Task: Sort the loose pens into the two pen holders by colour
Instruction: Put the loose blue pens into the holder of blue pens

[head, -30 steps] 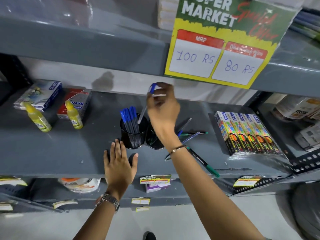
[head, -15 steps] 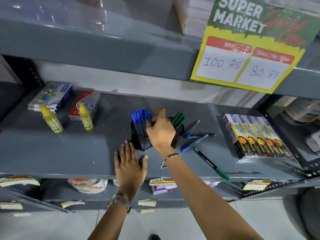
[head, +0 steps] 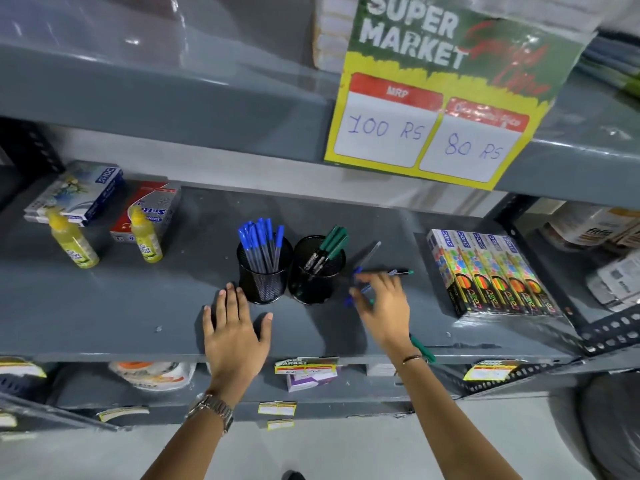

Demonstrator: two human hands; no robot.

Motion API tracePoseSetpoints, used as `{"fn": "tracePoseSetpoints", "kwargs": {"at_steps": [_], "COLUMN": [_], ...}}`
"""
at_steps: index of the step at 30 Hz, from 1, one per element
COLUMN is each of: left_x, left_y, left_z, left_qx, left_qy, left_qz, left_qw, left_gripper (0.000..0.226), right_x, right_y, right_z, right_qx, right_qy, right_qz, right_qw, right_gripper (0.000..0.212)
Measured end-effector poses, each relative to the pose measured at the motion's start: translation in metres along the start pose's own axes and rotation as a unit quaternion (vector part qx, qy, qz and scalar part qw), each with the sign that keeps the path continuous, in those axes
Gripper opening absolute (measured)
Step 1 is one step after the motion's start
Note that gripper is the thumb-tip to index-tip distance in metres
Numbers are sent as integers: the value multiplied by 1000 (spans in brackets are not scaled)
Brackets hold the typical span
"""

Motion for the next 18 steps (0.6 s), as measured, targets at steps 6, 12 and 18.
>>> {"fn": "tracePoseSetpoints", "kwargs": {"at_steps": [6, 12, 18], "left_x": [0, -2, -2], "left_y": [-3, -2, -2], "left_z": [-6, -9, -7], "left_qx": [-4, -3, -3], "left_qy": [-3, -14, -23], "left_qz": [4, 0, 3], "left_qw": [1000, 1000, 1000], "left_gripper": [76, 76, 78], "right_x": [-15, -14, -18], "right_y": [4, 2, -8], "right_z": [-43, -36, 3], "right_qx": [181, 146, 20], "right_qy": [83, 74, 57], "right_qz": [88, 110, 114], "right_qw": [976, 980, 992], "right_gripper": [34, 17, 10]}}
Point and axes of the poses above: each hand's wrist, its own y-axis away from the middle knuckle, its own z-axis out of the back of the hand, x = y × z, the point moved 10 cm from there along -y, towards the middle knuckle
